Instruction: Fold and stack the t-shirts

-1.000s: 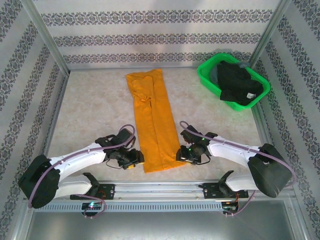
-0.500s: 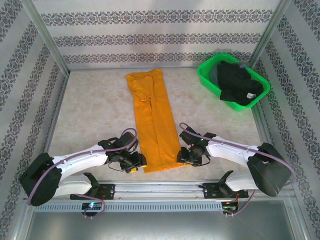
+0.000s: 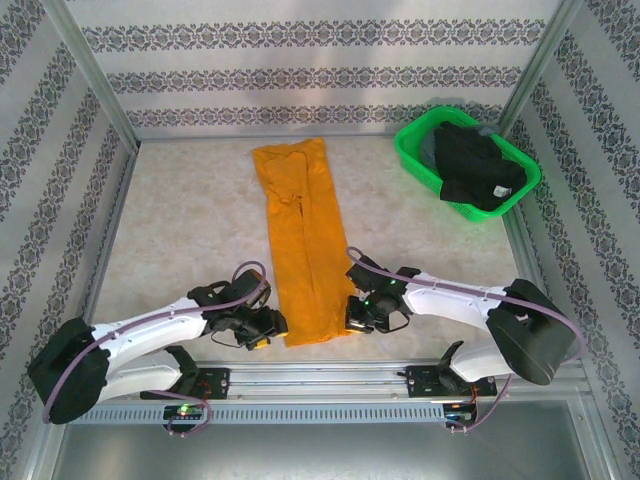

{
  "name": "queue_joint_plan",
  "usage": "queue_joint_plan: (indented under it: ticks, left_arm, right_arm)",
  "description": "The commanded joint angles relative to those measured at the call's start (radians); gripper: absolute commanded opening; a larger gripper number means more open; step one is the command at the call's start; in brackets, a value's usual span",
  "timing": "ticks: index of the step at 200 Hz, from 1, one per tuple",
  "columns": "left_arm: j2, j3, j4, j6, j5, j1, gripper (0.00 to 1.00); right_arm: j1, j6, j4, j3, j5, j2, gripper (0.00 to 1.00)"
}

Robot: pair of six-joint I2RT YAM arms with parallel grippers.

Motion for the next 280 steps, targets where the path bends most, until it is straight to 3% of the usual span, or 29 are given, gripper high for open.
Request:
queue_joint_plan:
  ticks: [1,57,89,117,134,183,212,242,280]
  left_arm:
    - [-0.013,-0.020,-0.022,-0.091,-0.041,-0.027,0.50]
    - [0.196,0.016,0.192,-0.185,-0.042,-0.103,0.45]
    - [0.295,0.048,0.287,-0.203,-0.108,-0.104,0.33]
    - [0.341,0.071,0.333,-0.223,-0.185,-0.104,0.14]
    - [0.309,0.049,0.315,-0.247,-0.233,-0.104,0.00]
    - [-0.042,-0.033,-0.093,-0.276,-0.272,-0.104,0.00]
    - [-0.233,-0.067,-0.213,-0.315,-0.264,-0.098,0.00]
    - [-0.216,-0.040,-0.171,-0.284,-0.276,-0.088,0.00]
    - [-0.148,0.109,-0.126,-0.204,-0.405,-0.061,0.00]
  right_arm:
    - [0.012,0.049,0.034,0.036,-0.079,-0.004,0.00]
    - [0.002,0.033,0.005,0.014,-0.100,-0.034,0.00]
    - [-0.011,0.022,-0.016,-0.006,-0.105,-0.070,0.00]
    - [-0.031,0.015,-0.032,-0.033,-0.106,-0.110,0.00]
    - [-0.046,0.006,-0.039,-0.050,-0.116,-0.128,0.00]
    - [-0.025,-0.134,-0.164,0.055,-0.175,-0.070,0.00]
    - [0.001,-0.114,-0.140,0.096,-0.197,-0.011,0.00]
    - [-0.002,-0.069,-0.096,0.102,-0.196,0.004,0.00]
    - [-0.048,-0.006,-0.095,0.140,-0.133,-0.049,0.00]
